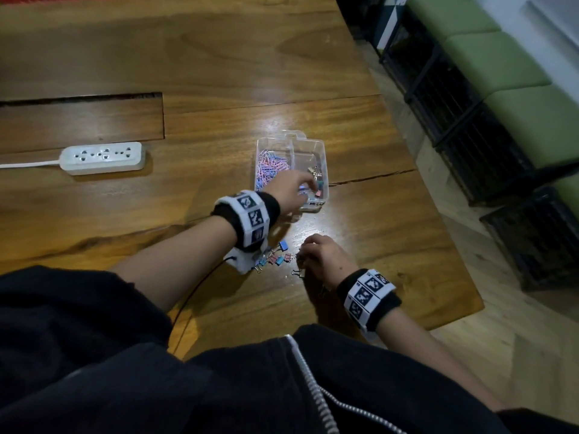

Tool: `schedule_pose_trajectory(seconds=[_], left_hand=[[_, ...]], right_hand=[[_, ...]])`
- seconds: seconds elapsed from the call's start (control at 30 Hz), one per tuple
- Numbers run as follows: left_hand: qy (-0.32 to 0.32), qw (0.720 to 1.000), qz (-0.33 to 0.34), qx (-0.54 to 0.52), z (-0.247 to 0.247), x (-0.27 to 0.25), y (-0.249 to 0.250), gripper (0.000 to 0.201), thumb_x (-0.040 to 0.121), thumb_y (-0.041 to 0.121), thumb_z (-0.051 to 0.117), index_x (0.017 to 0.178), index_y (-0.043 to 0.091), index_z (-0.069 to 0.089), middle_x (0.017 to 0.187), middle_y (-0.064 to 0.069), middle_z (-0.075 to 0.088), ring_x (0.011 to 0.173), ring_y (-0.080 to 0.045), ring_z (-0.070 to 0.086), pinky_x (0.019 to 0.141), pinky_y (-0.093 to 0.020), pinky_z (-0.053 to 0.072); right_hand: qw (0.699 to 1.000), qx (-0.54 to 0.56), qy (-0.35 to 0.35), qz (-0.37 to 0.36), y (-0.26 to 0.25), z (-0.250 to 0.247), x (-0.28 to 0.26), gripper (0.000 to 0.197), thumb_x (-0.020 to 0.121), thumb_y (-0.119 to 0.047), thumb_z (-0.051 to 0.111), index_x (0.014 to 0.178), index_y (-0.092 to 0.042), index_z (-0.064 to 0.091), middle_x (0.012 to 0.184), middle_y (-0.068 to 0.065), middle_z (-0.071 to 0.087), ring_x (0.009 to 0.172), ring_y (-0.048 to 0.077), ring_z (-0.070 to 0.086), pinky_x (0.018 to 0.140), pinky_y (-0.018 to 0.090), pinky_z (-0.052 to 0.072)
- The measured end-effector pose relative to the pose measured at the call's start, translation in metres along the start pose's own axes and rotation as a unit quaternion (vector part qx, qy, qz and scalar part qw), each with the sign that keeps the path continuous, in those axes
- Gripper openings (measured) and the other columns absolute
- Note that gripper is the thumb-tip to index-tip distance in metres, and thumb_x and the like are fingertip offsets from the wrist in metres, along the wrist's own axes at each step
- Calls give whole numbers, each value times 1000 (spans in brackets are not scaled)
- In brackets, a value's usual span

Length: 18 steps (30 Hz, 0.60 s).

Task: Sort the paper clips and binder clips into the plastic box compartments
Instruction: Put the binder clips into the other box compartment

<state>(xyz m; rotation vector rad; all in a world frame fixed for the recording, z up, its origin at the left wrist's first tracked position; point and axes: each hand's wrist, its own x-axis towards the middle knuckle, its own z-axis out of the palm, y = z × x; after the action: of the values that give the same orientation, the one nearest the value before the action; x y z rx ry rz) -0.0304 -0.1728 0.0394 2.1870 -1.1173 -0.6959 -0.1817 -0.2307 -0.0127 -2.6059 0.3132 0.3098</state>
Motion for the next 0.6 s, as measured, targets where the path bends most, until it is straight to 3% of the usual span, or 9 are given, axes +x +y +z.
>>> schedule_pose_trajectory(seconds=[0.13,0.23,0.3,0.37,0.5,0.6], left_hand=[[-85,983,14,164,17,-30,-11,22,88,12,52,109,14,59,115,-2,58,98,-17,58,81,-26,50],[-144,950,-3,276,39,-48,-21,34,85,26,58,117,14,53,120,-6,54,109,-24,53,84,-32,47],[-147,944,-24,295,52,-57,-25,39,85,29,59,120,13,51,124,-8,50,114,-26,49,88,-36,47],[-140,940,-25,310,63,-65,-26,38,88,26,56,122,11,51,125,-9,46,117,-26,44,89,-37,48],[-137,936,1,324,75,-73,-28,31,91,6,47,122,8,53,123,-10,47,114,-26,43,91,-38,49],[-136,945,7,298,70,-75,-31,29,92,7,45,119,8,55,120,-11,49,111,-28,44,91,-38,46]], right_hand=[[999,30,-1,35,5,0,1,19,83,-5,51,99,-4,62,107,11,56,98,24,53,86,29,44],[998,39,-19,51,2,-3,2,34,84,-6,49,117,-12,52,106,10,53,95,24,53,83,32,46],[997,25,-39,56,-1,-4,4,39,85,-9,50,124,-16,50,107,9,49,94,24,52,83,32,46],[998,5,-41,56,-1,-3,4,33,87,-12,49,119,-15,55,109,10,48,95,24,53,85,32,47],[997,26,-30,59,4,-2,4,24,86,-14,53,109,-10,59,108,8,50,95,22,53,86,28,46],[997,17,-39,66,7,-6,4,21,83,-11,55,103,-5,57,106,10,54,96,23,53,85,28,44]])
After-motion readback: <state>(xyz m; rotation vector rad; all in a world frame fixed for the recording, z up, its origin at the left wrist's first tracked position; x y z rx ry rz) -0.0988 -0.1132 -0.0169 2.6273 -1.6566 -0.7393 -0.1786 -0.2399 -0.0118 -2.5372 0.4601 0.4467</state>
